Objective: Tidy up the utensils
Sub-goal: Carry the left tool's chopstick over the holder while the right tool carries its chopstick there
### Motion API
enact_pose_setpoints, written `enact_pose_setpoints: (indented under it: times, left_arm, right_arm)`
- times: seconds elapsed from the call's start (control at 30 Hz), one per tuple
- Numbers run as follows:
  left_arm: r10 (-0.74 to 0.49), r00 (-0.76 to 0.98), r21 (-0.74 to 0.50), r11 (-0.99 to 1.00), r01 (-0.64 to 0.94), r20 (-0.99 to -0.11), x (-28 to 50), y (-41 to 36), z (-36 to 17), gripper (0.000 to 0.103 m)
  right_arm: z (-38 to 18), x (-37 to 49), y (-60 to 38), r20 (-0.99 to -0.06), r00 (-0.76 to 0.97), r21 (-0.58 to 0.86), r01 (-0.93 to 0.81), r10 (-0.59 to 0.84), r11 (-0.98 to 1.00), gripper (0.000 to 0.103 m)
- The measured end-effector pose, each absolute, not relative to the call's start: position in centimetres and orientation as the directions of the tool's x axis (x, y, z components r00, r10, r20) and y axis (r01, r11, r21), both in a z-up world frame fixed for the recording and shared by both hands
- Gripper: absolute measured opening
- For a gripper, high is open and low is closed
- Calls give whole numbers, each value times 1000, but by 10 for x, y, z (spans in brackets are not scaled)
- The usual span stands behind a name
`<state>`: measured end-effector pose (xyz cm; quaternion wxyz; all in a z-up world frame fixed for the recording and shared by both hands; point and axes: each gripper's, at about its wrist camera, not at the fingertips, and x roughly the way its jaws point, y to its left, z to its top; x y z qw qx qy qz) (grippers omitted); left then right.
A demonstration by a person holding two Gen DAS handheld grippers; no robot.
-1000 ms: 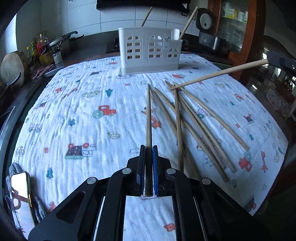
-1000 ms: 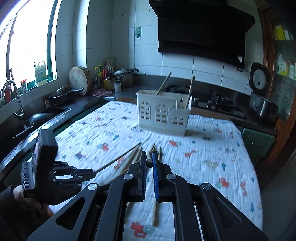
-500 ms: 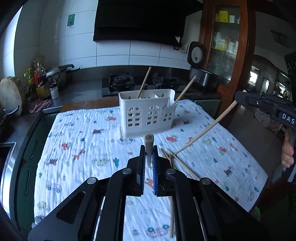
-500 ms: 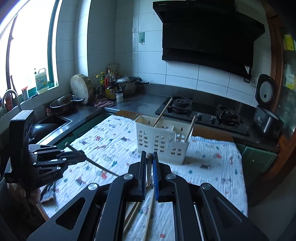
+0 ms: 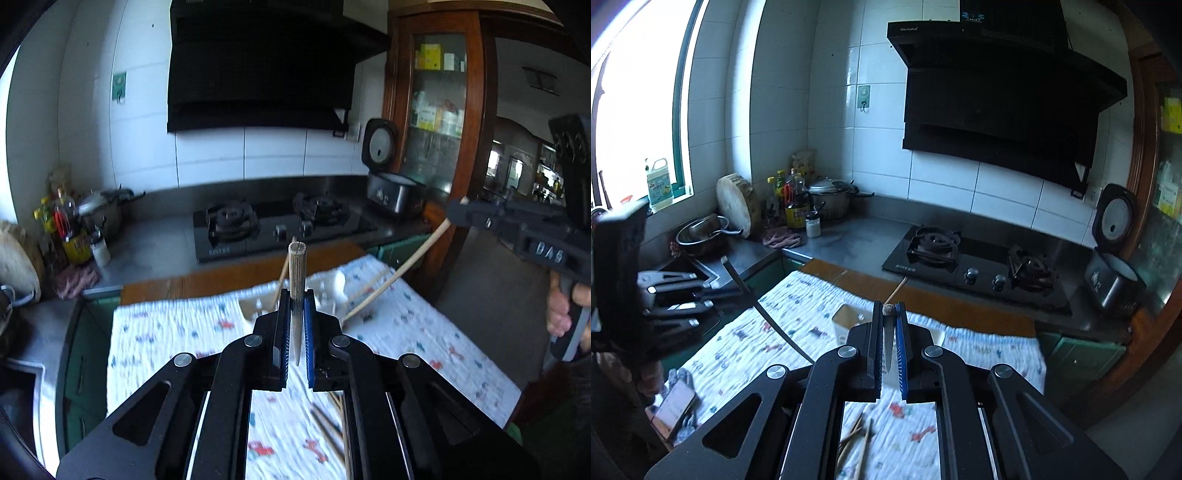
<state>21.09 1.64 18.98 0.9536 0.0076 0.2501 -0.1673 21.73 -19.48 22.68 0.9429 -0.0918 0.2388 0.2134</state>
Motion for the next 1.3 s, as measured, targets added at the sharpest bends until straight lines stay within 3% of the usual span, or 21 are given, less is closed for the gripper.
enact_pose_setpoints:
  times: [0.13, 0.33, 0.83, 1.3]
  left_arm:
    - [-296, 850, -60, 952, 301, -436, 234, 17, 221, 6]
    - [-252, 867, -46, 965, 258, -431, 274, 12, 222, 6]
    - [-220, 779, -67, 972, 224, -587, 346, 12, 157, 6]
    - [-192, 726, -71, 978, 194, -661, 370, 11, 120, 6]
  right_arm:
    - [237, 239, -192, -486, 815, -103, -413, 316, 905, 7]
    - [229, 275, -188, -500, 822, -121, -380, 274, 917, 7]
    - [171, 331, -186, -603, 753, -76, -381, 261, 922, 7]
    - [144, 345, -176, -643, 725, -71, -375, 244, 924, 7]
